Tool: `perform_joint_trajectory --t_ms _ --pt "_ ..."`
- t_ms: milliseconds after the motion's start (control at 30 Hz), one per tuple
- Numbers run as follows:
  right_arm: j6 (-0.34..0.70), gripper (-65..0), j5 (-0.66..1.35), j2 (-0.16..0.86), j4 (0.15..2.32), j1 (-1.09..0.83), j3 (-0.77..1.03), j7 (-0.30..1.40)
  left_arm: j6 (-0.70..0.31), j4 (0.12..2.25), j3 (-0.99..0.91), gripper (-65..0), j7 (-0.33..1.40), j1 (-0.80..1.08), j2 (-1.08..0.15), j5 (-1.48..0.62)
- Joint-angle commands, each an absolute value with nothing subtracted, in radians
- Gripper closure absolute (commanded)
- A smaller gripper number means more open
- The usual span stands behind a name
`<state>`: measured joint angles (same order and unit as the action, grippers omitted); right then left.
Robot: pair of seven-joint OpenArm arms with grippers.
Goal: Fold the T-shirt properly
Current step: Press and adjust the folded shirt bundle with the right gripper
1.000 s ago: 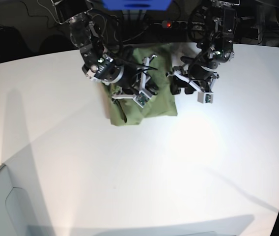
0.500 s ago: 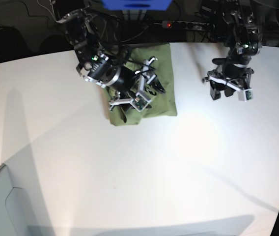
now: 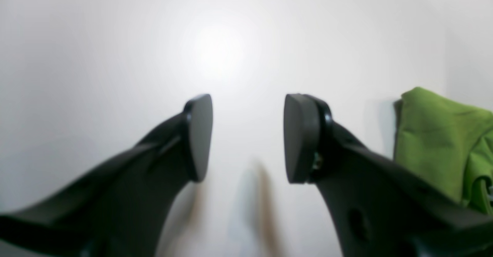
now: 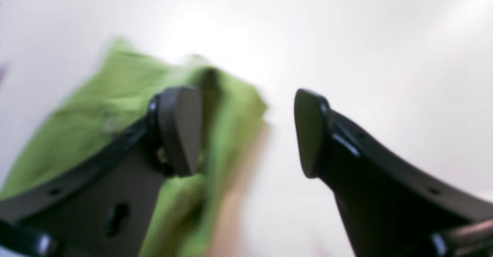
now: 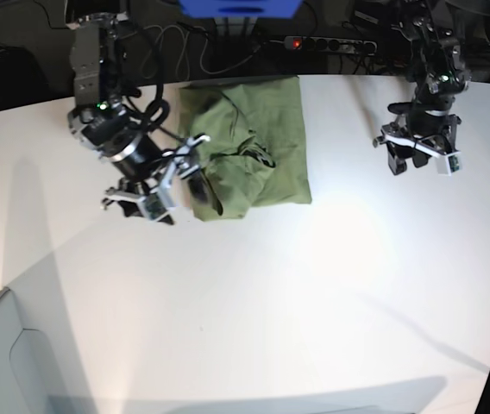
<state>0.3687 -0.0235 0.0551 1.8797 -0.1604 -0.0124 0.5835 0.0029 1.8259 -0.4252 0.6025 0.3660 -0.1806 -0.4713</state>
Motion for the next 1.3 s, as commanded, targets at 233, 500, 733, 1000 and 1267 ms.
perform_joint_trajectory --t_ms 233,500,733,1000,1267 --pt "0.372 -37.8 -0.004 0.015 1.788 -0.147 -0.059 0.558 0.001 1.842 -0.43 -29.0 0.584 0.364 -0.185 -0.478" --pt "0.372 -38.1 -0.004 -0.074 1.616 -0.068 -0.228 0.467 0.001 1.848 -0.432 -29.0 0.596 0.384 -0.189 -0.478" --pt "0.372 -38.4 -0.002 -0.09 1.615 -0.064 -0.272 0.243 0.001 1.87 -0.435 -29.0 0.671 0.387 -0.193 -0.476" --pt "0.371 -38.4 -0.004 -0.015 1.742 -0.185 -0.125 0.206 -0.001 1.87 -0.475 -29.0 0.673 0.384 -0.183 -0.476" --pt "0.371 -38.4 -0.007 0.015 1.834 -0.343 -0.022 0.203 -0.001 1.868 -0.472 -29.0 0.673 0.349 -0.183 -0.476"
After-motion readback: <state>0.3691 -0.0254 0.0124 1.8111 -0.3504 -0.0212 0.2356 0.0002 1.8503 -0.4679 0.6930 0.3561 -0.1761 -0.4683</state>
